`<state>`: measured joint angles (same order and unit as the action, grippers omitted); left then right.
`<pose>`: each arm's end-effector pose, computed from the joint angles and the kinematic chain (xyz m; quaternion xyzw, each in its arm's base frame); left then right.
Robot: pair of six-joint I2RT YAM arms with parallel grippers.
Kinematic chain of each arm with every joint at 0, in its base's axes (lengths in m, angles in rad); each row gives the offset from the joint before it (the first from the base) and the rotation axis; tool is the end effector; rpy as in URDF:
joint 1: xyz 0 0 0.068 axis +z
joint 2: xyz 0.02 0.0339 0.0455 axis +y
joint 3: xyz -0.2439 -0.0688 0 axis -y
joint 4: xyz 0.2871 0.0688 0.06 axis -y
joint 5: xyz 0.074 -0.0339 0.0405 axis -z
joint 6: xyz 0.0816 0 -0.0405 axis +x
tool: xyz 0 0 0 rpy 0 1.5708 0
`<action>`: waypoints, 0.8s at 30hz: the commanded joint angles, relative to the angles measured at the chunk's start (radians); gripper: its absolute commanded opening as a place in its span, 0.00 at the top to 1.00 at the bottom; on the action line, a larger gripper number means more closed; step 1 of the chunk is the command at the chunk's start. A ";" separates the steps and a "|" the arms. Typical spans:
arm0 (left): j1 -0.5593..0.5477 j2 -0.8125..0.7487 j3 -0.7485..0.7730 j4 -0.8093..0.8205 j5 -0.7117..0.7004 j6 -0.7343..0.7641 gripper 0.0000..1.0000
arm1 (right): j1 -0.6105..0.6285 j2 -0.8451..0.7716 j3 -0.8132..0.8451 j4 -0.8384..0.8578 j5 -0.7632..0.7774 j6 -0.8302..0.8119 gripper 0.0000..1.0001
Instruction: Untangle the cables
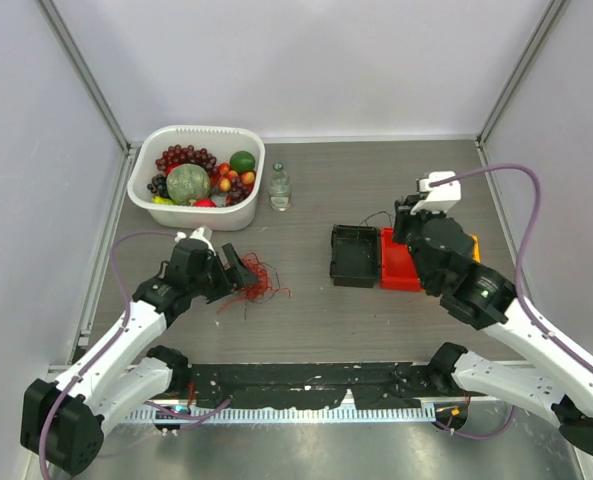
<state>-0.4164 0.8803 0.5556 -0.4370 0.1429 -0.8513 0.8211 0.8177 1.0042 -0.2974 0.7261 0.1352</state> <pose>0.2403 -0.1190 0.1600 -0.1704 0.9014 -0.2854 0.2775 0.2157 0.1522 0.3887 -0.0112 0.7357 0.0519 0.6752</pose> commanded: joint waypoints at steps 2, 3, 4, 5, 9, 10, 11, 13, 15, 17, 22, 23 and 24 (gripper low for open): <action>0.004 -0.044 0.038 -0.017 0.004 0.020 0.19 | -0.003 0.099 -0.093 0.036 0.009 0.053 0.99; 0.004 -0.047 0.038 -0.016 0.003 0.018 0.19 | -0.004 0.128 -0.105 0.043 -0.002 0.066 0.99; 0.004 -0.049 0.037 -0.019 0.001 0.017 0.19 | -0.004 0.145 -0.114 0.069 -0.016 0.072 0.99; 0.004 -0.053 0.040 -0.023 0.003 0.015 0.19 | -0.004 0.178 -0.130 0.079 -0.027 0.087 0.99; 0.004 -0.070 0.050 -0.054 -0.002 0.018 0.19 | -0.010 0.273 -0.138 0.090 -0.077 0.160 0.99; 0.004 -0.078 0.053 -0.065 -0.006 0.020 0.19 | -0.010 0.287 -0.136 0.074 -0.082 0.176 0.99; 0.004 -0.086 0.061 -0.078 -0.015 0.023 0.19 | -0.014 0.311 -0.131 0.061 -0.097 0.219 0.99; 0.004 -0.101 0.076 -0.104 -0.029 0.032 0.19 | -0.028 0.339 -0.133 0.018 -0.126 0.279 0.99; 0.004 -0.116 0.084 -0.117 -0.043 0.037 0.19 | -0.066 0.360 -0.156 0.021 -0.196 0.322 0.99; 0.004 -0.126 0.087 -0.112 -0.049 0.037 0.18 | -0.143 0.383 -0.180 0.041 -0.336 0.357 0.99; 0.004 -0.103 0.089 -0.095 -0.029 0.034 0.18 | -0.313 0.460 -0.190 0.089 -0.631 0.362 0.99; 0.004 -0.099 0.086 -0.092 -0.028 0.034 0.18 | -0.324 0.472 -0.178 0.078 -0.637 0.354 0.99; 0.002 -0.093 0.084 -0.092 -0.025 0.034 0.18 | -0.323 0.498 -0.156 0.070 -0.663 0.333 0.99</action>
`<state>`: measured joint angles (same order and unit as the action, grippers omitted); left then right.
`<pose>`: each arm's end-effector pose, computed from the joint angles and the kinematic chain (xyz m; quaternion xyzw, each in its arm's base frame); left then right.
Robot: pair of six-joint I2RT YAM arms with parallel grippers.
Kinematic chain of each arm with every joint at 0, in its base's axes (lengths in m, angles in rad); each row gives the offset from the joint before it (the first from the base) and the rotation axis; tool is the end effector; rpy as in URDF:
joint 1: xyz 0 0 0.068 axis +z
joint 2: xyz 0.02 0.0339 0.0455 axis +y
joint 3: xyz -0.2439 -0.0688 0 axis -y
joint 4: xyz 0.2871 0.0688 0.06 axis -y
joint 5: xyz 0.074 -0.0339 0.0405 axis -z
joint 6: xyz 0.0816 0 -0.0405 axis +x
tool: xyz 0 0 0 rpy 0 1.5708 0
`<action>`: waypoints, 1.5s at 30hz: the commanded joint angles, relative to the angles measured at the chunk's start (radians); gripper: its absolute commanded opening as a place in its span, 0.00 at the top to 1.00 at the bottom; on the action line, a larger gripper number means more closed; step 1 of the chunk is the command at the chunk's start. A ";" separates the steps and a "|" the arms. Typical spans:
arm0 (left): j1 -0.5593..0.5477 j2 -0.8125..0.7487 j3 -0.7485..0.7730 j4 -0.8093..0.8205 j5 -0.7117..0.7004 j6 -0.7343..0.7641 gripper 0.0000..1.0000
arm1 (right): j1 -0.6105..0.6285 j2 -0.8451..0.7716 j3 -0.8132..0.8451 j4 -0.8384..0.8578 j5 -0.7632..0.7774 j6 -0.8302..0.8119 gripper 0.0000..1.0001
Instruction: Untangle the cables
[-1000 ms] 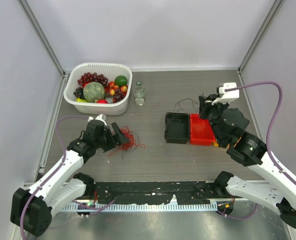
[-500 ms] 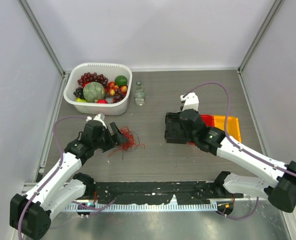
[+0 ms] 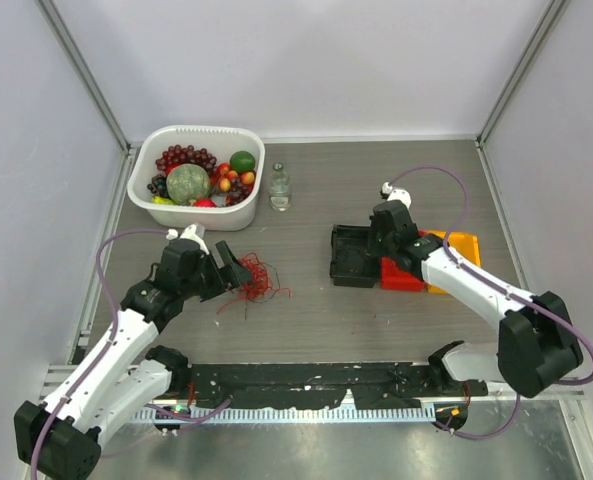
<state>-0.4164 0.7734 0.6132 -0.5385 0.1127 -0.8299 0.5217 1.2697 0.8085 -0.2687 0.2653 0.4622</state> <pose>0.2315 -0.1124 0.1976 -0.1625 0.8906 -0.2876 0.3126 0.3100 0.1535 0.1705 0.0270 0.9061 0.0847 0.4136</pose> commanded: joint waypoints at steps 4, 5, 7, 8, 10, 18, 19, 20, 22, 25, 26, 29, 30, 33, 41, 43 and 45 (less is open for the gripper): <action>0.004 0.007 0.011 0.020 0.005 0.005 0.17 | -0.023 0.156 0.110 0.000 -0.250 -0.014 0.99; 0.004 0.003 0.005 0.029 0.005 0.000 0.17 | -0.022 0.177 0.121 -0.015 -0.296 -0.013 0.99; 0.004 0.001 0.005 0.032 0.010 -0.005 0.17 | -0.022 0.233 0.153 -0.041 -0.336 -0.005 0.99; 0.004 0.003 0.008 0.026 0.013 -0.005 0.17 | -0.022 0.256 0.161 -0.047 -0.351 0.001 0.99; 0.004 0.004 0.014 0.014 0.007 0.003 0.17 | -0.022 0.260 0.162 -0.063 -0.338 -0.003 0.99; 0.004 0.017 0.094 -0.095 -0.146 0.069 0.06 | -0.022 0.119 0.212 -0.214 -0.291 -0.071 0.60; 0.004 0.020 0.105 -0.104 -0.165 0.074 0.05 | -0.022 0.090 0.219 -0.225 -0.282 -0.074 0.53; 0.004 0.024 0.112 -0.110 -0.176 0.075 0.05 | -0.022 0.076 0.221 -0.248 -0.278 -0.076 0.50; 0.004 0.027 0.118 -0.118 -0.182 0.074 0.06 | -0.020 0.028 0.225 -0.267 -0.268 -0.076 0.43; 0.002 0.032 0.091 -0.088 -0.168 0.054 0.08 | -0.006 -0.029 0.236 -0.287 -0.203 -0.083 0.36; 0.002 0.030 0.080 -0.074 -0.156 0.045 0.09 | -0.005 -0.038 0.236 -0.284 -0.202 -0.085 0.35; 0.004 0.033 0.054 -0.046 -0.125 0.017 0.12 | 0.003 -0.036 0.259 -0.299 -0.225 -0.086 0.34; 0.004 0.033 0.053 -0.043 -0.123 0.014 0.12 | 0.006 -0.032 0.273 -0.312 -0.213 -0.088 0.35; 0.004 0.020 0.060 -0.066 -0.152 0.008 0.14 | 0.041 -0.038 0.290 -0.328 -0.161 -0.096 0.36; 0.004 -0.075 0.005 -0.077 -0.278 -0.012 0.21 | 0.326 0.100 0.212 0.108 -0.440 -0.004 0.37; 0.004 -0.065 -0.009 -0.081 -0.275 -0.020 0.30 | 0.385 0.215 0.207 0.216 -0.466 0.059 0.38; 0.004 -0.045 -0.016 -0.075 -0.242 -0.020 0.33 | 0.426 0.308 0.208 0.314 -0.484 0.085 0.38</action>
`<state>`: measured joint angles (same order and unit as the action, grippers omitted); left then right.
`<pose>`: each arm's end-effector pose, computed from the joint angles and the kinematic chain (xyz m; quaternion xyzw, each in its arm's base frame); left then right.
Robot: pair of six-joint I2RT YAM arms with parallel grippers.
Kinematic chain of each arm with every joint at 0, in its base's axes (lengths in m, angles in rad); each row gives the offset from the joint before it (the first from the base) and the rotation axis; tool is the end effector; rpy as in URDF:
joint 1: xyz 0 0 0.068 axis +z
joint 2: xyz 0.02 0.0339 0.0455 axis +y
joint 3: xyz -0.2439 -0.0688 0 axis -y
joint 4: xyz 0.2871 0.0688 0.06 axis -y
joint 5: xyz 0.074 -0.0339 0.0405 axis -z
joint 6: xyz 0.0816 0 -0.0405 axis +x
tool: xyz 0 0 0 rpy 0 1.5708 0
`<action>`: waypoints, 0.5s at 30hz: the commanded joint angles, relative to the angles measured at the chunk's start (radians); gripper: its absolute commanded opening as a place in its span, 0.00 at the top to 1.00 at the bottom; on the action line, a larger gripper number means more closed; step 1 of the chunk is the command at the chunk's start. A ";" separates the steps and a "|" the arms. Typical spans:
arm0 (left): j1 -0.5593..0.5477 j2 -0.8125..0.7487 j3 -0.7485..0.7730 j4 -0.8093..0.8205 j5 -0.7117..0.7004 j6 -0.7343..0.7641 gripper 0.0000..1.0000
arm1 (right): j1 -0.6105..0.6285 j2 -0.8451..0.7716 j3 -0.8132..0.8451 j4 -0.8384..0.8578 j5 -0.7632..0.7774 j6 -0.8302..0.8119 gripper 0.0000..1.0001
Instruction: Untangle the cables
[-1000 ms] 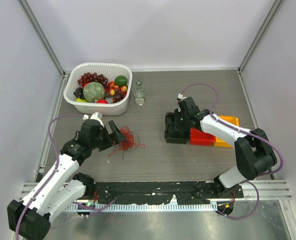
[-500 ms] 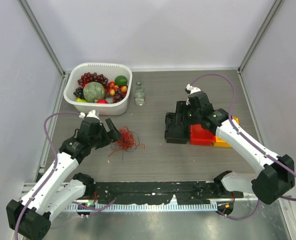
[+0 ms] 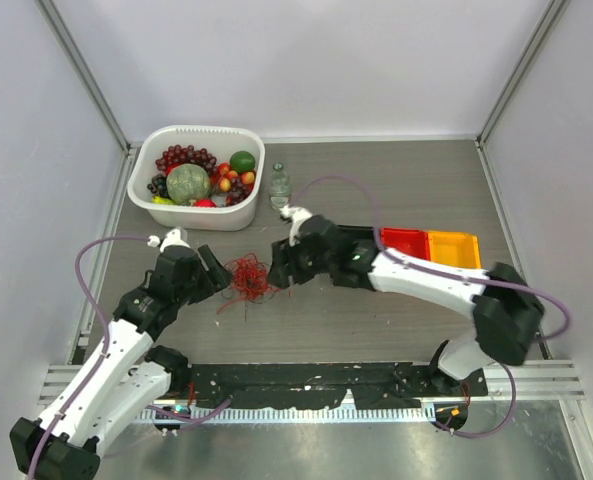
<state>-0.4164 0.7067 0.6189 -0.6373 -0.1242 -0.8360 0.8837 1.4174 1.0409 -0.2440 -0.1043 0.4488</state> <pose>0.2252 -0.0885 0.2037 -0.2145 0.8849 -0.1942 0.3650 0.2459 0.3131 0.2146 -0.2149 0.8620 0.3188 0.3305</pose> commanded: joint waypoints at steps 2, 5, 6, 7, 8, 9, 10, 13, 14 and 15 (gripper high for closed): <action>0.004 0.049 -0.025 0.036 0.035 -0.008 0.33 | 0.095 0.234 0.013 0.305 -0.146 0.109 0.44; 0.004 0.094 -0.013 0.022 0.055 0.014 0.21 | 0.119 0.276 0.019 0.343 -0.153 0.169 0.47; 0.005 0.103 -0.012 0.019 0.049 0.018 0.14 | 0.136 0.282 -0.007 0.380 -0.159 0.215 0.47; 0.005 0.106 -0.010 0.021 0.035 0.020 0.11 | 0.146 0.273 -0.022 0.453 -0.153 0.273 0.47; 0.005 0.108 -0.013 0.021 0.022 0.017 0.10 | 0.164 0.267 -0.063 0.486 -0.120 0.301 0.47; 0.005 0.105 -0.012 0.013 0.005 0.009 0.10 | 0.175 0.259 -0.079 0.550 -0.088 0.336 0.47; 0.005 0.097 -0.010 0.007 -0.008 0.000 0.11 | 0.191 0.259 -0.106 0.587 -0.071 0.353 0.46; 0.005 0.042 -0.015 -0.007 -0.041 -0.038 0.12 | 0.234 0.259 -0.136 0.607 0.038 0.412 0.45; 0.005 0.018 -0.018 -0.012 -0.054 -0.052 0.12 | 0.254 0.262 -0.151 0.627 0.057 0.424 0.44; 0.005 -0.010 -0.022 -0.015 -0.066 -0.061 0.13 | 0.268 0.273 -0.163 0.635 0.090 0.464 0.44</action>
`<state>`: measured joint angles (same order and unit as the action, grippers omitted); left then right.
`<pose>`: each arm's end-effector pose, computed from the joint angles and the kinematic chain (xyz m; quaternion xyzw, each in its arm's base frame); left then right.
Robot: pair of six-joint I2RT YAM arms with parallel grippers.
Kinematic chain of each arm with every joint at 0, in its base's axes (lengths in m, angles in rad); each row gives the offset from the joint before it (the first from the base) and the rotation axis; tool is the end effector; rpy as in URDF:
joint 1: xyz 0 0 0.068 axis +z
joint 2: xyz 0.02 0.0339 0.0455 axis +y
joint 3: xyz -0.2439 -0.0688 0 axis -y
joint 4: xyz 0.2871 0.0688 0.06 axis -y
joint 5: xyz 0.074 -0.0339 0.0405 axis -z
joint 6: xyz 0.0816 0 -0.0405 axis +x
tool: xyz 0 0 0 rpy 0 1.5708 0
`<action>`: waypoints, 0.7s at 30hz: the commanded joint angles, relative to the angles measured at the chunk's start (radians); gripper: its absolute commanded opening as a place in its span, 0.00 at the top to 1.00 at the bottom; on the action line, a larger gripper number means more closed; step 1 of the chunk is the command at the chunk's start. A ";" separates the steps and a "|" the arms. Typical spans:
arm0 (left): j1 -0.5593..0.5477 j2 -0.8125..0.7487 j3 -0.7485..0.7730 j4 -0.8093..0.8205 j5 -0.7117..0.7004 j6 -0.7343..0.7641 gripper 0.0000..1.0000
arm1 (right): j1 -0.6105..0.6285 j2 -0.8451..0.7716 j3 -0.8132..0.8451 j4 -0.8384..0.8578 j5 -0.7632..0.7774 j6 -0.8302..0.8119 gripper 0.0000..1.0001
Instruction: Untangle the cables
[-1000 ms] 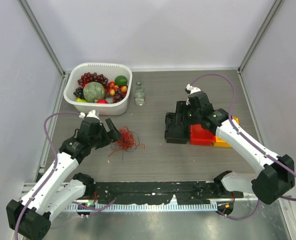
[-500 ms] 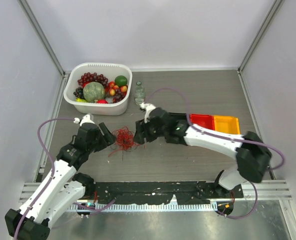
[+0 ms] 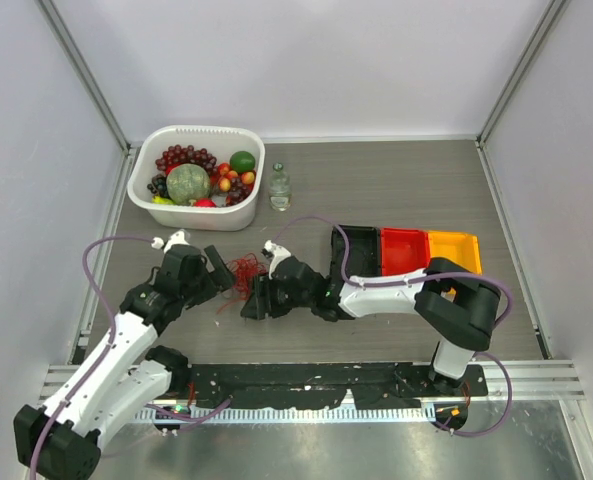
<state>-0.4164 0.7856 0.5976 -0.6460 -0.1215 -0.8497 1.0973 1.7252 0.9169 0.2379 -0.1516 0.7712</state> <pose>0.2280 -0.0900 0.1765 -0.2215 0.9047 -0.1670 0.3233 0.1848 0.3878 0.1048 -0.1779 0.8575 0.4241 0.2308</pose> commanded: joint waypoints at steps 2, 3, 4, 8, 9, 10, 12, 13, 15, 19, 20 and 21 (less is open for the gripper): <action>0.005 -0.140 -0.007 -0.018 -0.095 -0.074 0.14 | 0.070 -0.018 -0.052 0.189 0.199 0.184 0.43; 0.005 -0.166 -0.012 -0.020 -0.102 -0.090 0.15 | 0.073 -0.013 -0.050 0.189 0.222 0.195 0.43; 0.005 -0.195 -0.016 -0.021 -0.107 -0.104 0.16 | 0.078 -0.007 -0.050 0.189 0.278 0.206 0.43; 0.005 -0.269 -0.044 -0.017 -0.099 -0.141 0.19 | 0.078 0.020 -0.038 0.222 0.346 0.197 0.47; 0.005 -0.279 -0.047 -0.023 -0.099 -0.147 0.19 | 0.078 0.039 -0.032 0.233 0.348 0.197 0.47; 0.005 -0.290 -0.054 -0.030 -0.098 -0.152 0.19 | 0.076 0.048 -0.024 0.241 0.346 0.197 0.49; 0.005 -0.304 -0.056 -0.040 -0.099 -0.157 0.20 | 0.079 0.083 -0.009 0.261 0.337 0.207 0.51; 0.005 -0.305 -0.055 -0.046 -0.099 -0.158 0.19 | 0.079 0.106 -0.006 0.270 0.334 0.214 0.52; 0.005 -0.312 -0.048 -0.053 -0.096 -0.158 0.20 | 0.085 0.128 0.007 0.282 0.334 0.205 0.58; 0.004 -0.303 -0.051 -0.029 -0.067 -0.147 0.22 | 0.085 0.120 0.031 0.238 0.340 0.174 0.93; 0.004 -0.295 -0.056 -0.011 -0.050 -0.143 0.23 | 0.084 0.093 0.030 0.204 0.333 0.160 0.98; 0.005 -0.281 -0.064 0.015 -0.024 -0.138 0.23 | 0.085 0.070 0.017 0.195 0.319 0.152 0.99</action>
<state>-0.4164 0.4843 0.5449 -0.6933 -0.1921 -0.9920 1.1770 1.8725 0.8955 0.4332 0.1471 0.9520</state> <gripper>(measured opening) 0.780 0.060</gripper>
